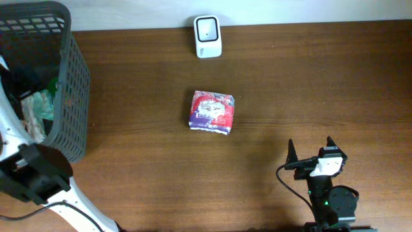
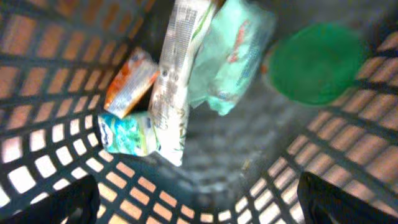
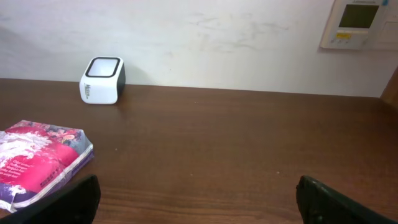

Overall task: Scan the item barcode
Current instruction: 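Grasp the pink-purple wrapped pack and place it mid-table with left gripper, then pick the teal wet-wipes pack from basket, place left of pink pack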

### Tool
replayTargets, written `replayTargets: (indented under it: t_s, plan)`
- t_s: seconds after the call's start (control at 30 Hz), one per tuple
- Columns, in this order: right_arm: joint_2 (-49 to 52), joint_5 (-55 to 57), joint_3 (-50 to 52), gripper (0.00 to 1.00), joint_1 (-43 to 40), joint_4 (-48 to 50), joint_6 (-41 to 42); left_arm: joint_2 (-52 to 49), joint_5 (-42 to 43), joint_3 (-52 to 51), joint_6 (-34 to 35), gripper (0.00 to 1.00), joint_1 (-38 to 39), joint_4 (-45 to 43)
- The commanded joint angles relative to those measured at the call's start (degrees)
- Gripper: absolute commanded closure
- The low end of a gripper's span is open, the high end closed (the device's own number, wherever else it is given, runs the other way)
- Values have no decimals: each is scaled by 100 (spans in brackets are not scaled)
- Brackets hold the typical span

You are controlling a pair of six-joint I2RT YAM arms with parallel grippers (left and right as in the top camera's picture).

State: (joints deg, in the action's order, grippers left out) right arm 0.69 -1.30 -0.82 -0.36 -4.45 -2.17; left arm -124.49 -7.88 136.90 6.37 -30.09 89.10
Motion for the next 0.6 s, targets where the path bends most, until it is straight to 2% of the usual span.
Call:
replayTargets:
  t_s: [0.0,0.03,0.1,0.2,0.23,0.3,0.37,0.43,0.57]
  plan:
    - [-39,50,50,1,31,-7,-39,52,-271,-1137,-199,6,-35,-914]
    - [-39,50,50,1,31,-7,-39,52,-146,-1394,-210,10,-35,-1220]
    - [-39,50,50,1,31,-7,-39,52,168,-1803,-389,10,-35,-1838]
    - [-39,50,50,1,31,-7,-39,33,164,-1961,-391,13,-35,-2155]
    - [-39,50,50,1,31,-7,-39,20,164,-1965,-391,23,-35,-2243]
    - [-39,50,50,1,31,-7,-39,-31,166,-1965,-389,26,-35,-2317]
    - [-39,50,50,1,31,-7,-39,-173,160,-1965,-391,21,-46,-2312]
    - [-39,50,50,1,31,-7,-39,-297,162,-1967,-387,21,-46,-2312]
    - [-39,50,50,1,31,-7,-39,-688,142,-1967,-387,35,-46,-2201]
